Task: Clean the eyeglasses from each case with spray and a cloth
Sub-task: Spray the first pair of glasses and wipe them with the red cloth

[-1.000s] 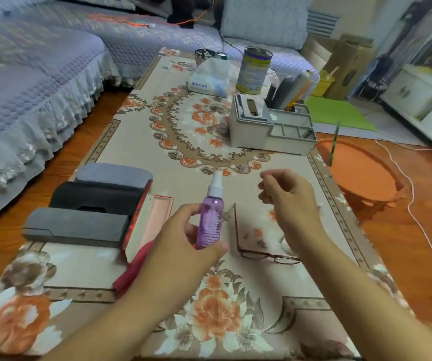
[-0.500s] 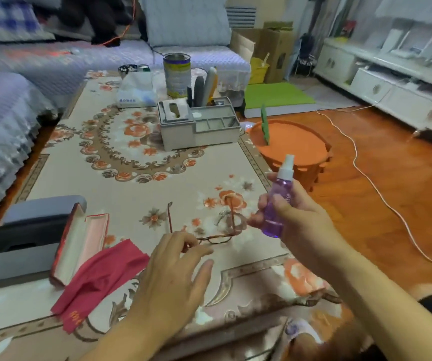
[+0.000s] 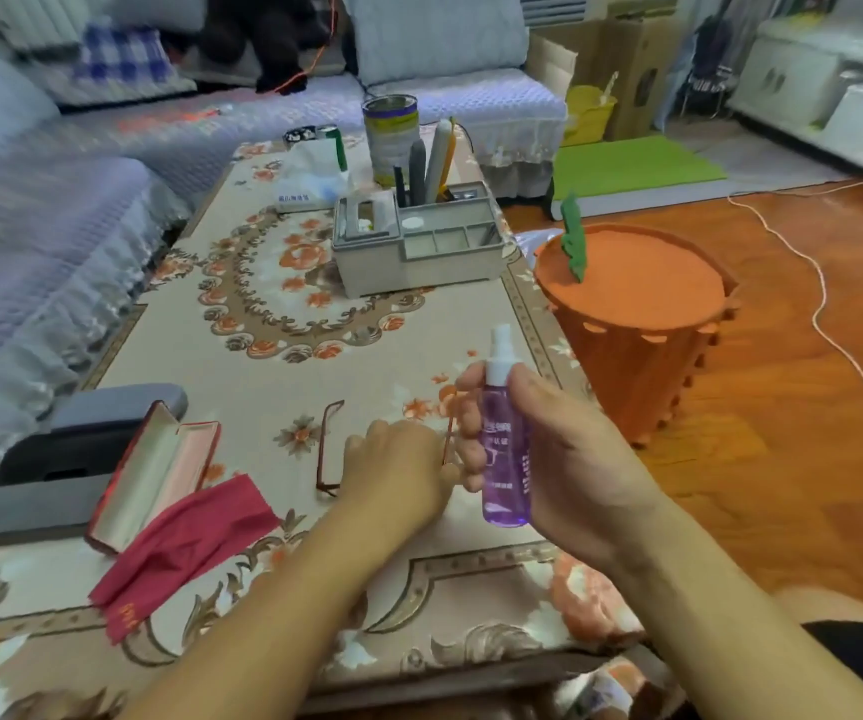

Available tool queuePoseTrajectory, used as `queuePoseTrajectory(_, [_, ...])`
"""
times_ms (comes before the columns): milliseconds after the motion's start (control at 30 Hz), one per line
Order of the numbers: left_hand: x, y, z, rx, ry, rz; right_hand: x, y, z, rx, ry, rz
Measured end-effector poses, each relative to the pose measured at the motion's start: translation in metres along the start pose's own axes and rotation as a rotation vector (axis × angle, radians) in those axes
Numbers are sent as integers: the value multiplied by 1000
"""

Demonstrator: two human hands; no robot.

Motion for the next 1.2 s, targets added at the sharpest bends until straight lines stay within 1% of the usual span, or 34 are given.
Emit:
queuePoseTrajectory(67, [-20,-7,-21,-63,-115,69,-4,0,-5,-19,-37,16])
queuePoseTrajectory(133, [-48,-22,-52,-148,-346,157,-7,1,-10,-20,-65,23])
queuePoseTrajectory(233, [-82,-64,-95,-246,-682,335,-9,3,-12,20,-128,38])
queuePoseTrajectory(300, [-89,-88,-111,-261,-861,452,-4,6,-6,58,-137,46])
queuePoseTrajectory(367, [-86,-100,-121,-244,-942,546,2,11,5,107,-150,47])
queuePoseTrajectory(467, [-79,-113,-136,-223,-890,702,15,15,21,175,-202,38])
queuePoseTrajectory(567, [-78,-123,-150,-192,-773,870,20,18,23,137,-296,26])
queuePoseTrajectory(633, [-78,-130,-158,-178,-733,974,29,16,23,113,-212,-54])
queuePoseTrajectory(700, [-78,-133,-164,-184,-738,1034,45,11,25,130,-4,-214])
queuePoseTrajectory(767, [-76,-134,-168,-198,-750,1063,62,3,29,175,181,-366])
queuePoseTrajectory(833, [-73,-135,-170,-199,-762,1089,74,-5,35,225,285,-451])
queuePoseTrajectory(967, [-68,-133,-166,-184,-767,1073,90,-13,47,329,443,-479])
queuePoseTrajectory(1100, [-64,-129,-161,-154,-767,1039,96,-14,52,365,541,-487])
queuePoseTrajectory(1200, [-66,-131,-156,-110,-735,1063,99,-14,49,375,574,-498])
Point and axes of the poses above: each hand's wrist, its own y-axis towards the middle knuckle, its own x-axis out of the palm, z = x × y, the point moved 9 cm from there along y, towards the middle knuckle, and after that the axes turned 6 degrees about -x, right-handed, at the moved point
